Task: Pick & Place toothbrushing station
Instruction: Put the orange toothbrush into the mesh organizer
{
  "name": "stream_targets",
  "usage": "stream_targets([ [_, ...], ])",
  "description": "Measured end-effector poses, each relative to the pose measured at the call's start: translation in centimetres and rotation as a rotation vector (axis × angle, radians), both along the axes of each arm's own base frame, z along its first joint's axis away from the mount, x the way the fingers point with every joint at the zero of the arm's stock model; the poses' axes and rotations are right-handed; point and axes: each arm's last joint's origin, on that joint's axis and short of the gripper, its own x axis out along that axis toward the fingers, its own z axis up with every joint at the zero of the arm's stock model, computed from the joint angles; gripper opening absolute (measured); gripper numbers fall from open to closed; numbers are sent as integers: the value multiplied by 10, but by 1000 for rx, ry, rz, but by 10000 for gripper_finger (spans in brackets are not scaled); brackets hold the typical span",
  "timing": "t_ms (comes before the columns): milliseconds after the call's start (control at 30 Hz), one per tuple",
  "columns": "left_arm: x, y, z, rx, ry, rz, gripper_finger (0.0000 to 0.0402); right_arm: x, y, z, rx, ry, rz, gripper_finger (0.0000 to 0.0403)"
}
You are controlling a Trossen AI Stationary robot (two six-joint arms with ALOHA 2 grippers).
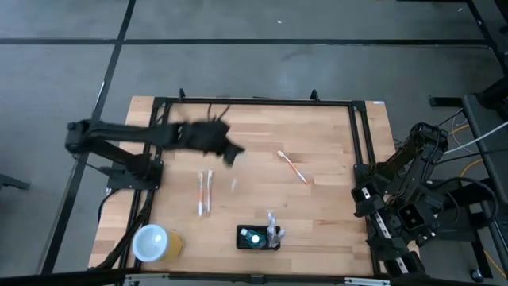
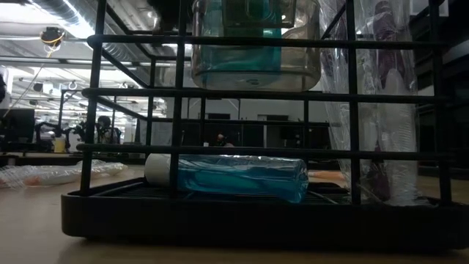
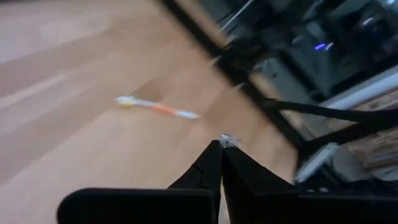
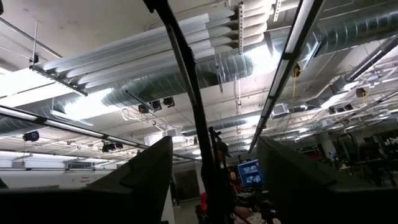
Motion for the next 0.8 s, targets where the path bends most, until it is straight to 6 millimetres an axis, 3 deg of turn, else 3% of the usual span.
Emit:
stream_targets([
  [167,-24,-92,16,149,-140,47,2,-1,1,1,-22,-31,23,235],
  [333,-30,-151,12,290,-258,110,2,0,1,0,-18,-30,33,235],
  [567,-22,-202,-1,314,-380,110,1,0,1,0,19,-24,65,235],
  [800,-34,-230,-9,319,-401,112,1,0,2,0,34,-20,80,235],
])
